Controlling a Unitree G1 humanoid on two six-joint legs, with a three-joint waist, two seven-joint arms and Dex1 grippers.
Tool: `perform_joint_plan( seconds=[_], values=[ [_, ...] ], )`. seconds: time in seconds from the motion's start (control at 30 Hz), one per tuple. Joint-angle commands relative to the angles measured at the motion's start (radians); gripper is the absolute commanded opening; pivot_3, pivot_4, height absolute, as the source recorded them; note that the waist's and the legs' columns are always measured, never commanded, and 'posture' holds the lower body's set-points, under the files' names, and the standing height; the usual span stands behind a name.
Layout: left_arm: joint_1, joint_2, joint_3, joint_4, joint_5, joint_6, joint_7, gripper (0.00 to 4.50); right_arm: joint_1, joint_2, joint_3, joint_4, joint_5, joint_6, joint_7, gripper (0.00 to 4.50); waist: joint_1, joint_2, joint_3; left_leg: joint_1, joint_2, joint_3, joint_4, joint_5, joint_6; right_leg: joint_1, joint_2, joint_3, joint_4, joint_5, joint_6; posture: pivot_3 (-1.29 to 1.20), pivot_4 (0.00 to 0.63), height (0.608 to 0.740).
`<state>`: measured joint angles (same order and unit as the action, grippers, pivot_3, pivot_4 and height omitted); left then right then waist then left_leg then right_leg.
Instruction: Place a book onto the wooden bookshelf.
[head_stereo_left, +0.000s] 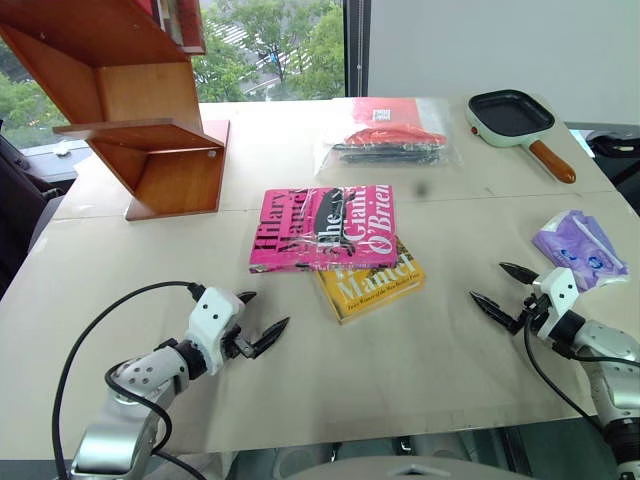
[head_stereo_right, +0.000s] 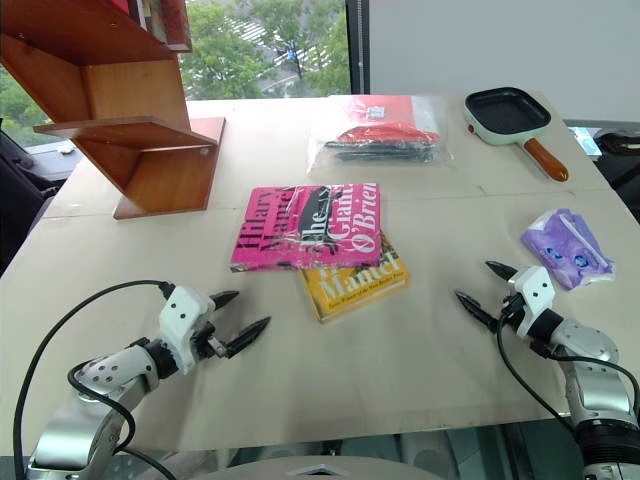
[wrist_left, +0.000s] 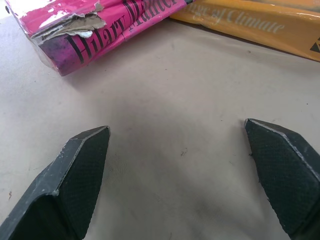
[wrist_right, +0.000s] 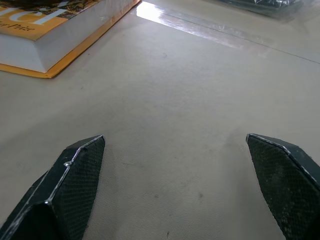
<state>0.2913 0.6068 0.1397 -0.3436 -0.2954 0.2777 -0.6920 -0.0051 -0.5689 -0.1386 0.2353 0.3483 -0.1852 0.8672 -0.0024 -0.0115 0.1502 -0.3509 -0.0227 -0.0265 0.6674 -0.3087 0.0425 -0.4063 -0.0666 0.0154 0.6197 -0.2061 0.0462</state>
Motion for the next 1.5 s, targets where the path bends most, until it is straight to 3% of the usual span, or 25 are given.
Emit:
perform_joint_plan(
  seconds=[0.03,0.53,0.63,0.83,0.9,1.07,1.13,1.3,1.5],
  values=[
    [0.047,-0.017,-0.03,-0.009,0.001,-0.008,-0.013,4.43,-0.012,-0.03,-0.038,-0.027,0.025,0.013,0.029,4.5,0.0,0.0,0.0,0.0,0.0,0.0,0.0,0.0,0.0,0.0,0.0,0.0,0.0,0.0,0.0,0.0,0.15,0.74],
    [0.085,-0.1,-0.034,-0.045,-0.061,0.005,-0.008,4.43,-0.071,-0.077,-0.059,0.01,0.026,0.044,0.1,4.5,0.011,0.001,0.001,-0.005,-0.001,0.0,0.001,-0.001,0.001,-0.003,0.0,-0.001,-0.002,0.0,0.001,0.0,0.15,0.74],
    [0.092,-0.138,-0.029,-0.08,-0.127,0.058,0.017,4.43,-0.056,-0.076,-0.066,-0.007,0.03,0.044,0.099,4.5,0.014,0.001,0.001,-0.007,-0.001,0.0,0.001,-0.001,0.001,-0.005,-0.001,-0.001,-0.003,0.0,0.0,0.0,0.15,0.74],
    [0.071,-0.326,0.074,-0.171,-0.527,0.264,0.173,4.43,-0.002,-0.078,-0.079,-0.136,0.096,0.09,0.134,4.5,0.016,0.001,0.001,-0.01,-0.001,-0.004,0.003,-0.001,0.001,-0.005,-0.001,-0.003,-0.003,0.001,0.001,0.0,0.15,0.74],
    [0.083,-0.396,0.107,-0.197,-0.741,0.33,0.279,4.43,0.052,-0.103,-0.078,-0.24,0.145,0.139,0.177,4.5,0.017,0.001,0.002,-0.011,-0.001,-0.005,0.003,-0.001,0.001,-0.005,-0.002,-0.004,-0.003,0.001,0.003,0.0,0.15,0.74],
    [0.107,-0.496,0.098,-0.206,-0.998,0.373,0.415,4.43,0.227,-0.136,-0.156,-0.578,0.359,0.287,0.193,4.5,0.018,-0.001,0.003,-0.012,-0.001,-0.008,0.003,-0.001,0.001,-0.005,-0.002,-0.007,-0.003,0.001,0.004,0.0,0.15,0.74],
    [0.077,-0.51,0.117,-0.151,-1.059,0.372,0.451,4.43,0.288,-0.153,-0.197,-0.682,0.469,0.374,0.182,4.5,0.02,-0.002,0.004,-0.012,-0.001,-0.008,0.003,-0.001,0.001,-0.005,-0.001,-0.007,-0.004,0.0,0.002,0.0,0.15,0.74],
    [0.027,-0.539,0.119,-0.092,-1.237,0.378,0.505,4.43,0.345,-0.148,-0.273,-0.807,0.531,0.399,0.16,4.5,0.016,-0.007,0.006,-0.011,-0.001,-0.007,0.005,0.0,0.001,-0.004,0.003,-0.009,-0.003,-0.002,0.004,0.0,0.15,0.74],
    [-0.022,-0.57,0.071,-0.042,-1.208,0.366,0.546,4.43,0.431,-0.133,-0.387,-0.907,0.569,0.412,0.12,4.5,0.022,-0.007,0.005,-0.012,-0.003,-0.007,0.005,0.0,0.001,-0.004,0.004,-0.009,-0.003,0.0,0.002,0.0,0.15,0.74]
  ],
)
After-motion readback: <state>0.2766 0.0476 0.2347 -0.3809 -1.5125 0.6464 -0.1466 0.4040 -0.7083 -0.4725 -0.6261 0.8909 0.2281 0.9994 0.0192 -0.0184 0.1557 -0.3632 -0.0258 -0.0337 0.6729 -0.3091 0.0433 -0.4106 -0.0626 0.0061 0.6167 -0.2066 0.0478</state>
